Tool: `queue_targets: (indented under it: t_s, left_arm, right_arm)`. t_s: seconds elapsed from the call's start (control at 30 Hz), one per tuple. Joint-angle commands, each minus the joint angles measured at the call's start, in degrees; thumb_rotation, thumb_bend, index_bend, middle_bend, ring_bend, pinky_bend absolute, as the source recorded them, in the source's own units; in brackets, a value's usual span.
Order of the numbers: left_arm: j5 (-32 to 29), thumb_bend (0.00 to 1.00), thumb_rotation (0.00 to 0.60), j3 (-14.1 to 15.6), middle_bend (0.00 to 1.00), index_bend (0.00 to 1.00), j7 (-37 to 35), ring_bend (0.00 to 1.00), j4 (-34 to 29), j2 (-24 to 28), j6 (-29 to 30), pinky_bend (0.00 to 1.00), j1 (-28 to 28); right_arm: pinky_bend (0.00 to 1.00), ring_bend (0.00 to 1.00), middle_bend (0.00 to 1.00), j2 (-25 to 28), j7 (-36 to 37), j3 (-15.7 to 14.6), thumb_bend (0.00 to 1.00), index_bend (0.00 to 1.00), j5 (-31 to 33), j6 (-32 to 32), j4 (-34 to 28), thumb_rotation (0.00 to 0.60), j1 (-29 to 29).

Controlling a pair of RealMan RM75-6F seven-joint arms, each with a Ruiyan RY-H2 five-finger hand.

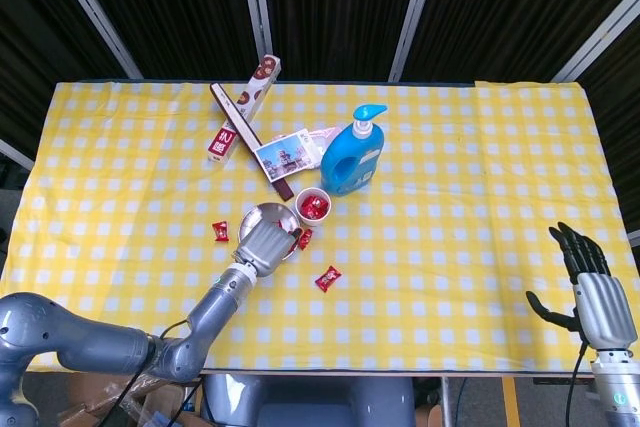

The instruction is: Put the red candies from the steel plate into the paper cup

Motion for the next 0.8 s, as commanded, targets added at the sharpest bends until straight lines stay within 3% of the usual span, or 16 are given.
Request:
queue_targets:
  t_s: [0.03,0.43,0.8]
  left_arm:
    - [-1.4,0.58,0.600,-0.4,0.90,0.19,1.1,0.97,1.2,-1.2,0.3,0.96,-0.9]
    - [-5.2,0.58,0.600,-1.3,0.90,0.19,3.1,0.97,5.1,-4.2,0.4,0.96,-2.4]
    - [-3.1,0.58,0.600,-1.4,0.89,0.19,2.5,0.97,3.6,-4.6,0.0,0.96,-2.8]
  right_arm:
    - [0.00,0.00,0.00,0.0,0.1,0.0,0.34,0.00,0.0,0.0,0.0,0.600,0.0]
    - [0.00,0.00,0.00,0.0,0.1,0.0,0.34,0.00,0.0,-0.1,0.0,0.600,0.0]
    - [0.00,0.00,0.00,0.1,0.2,0.0,0.34,0.00,0.0,-0.1,-0.1,0.600,0.0]
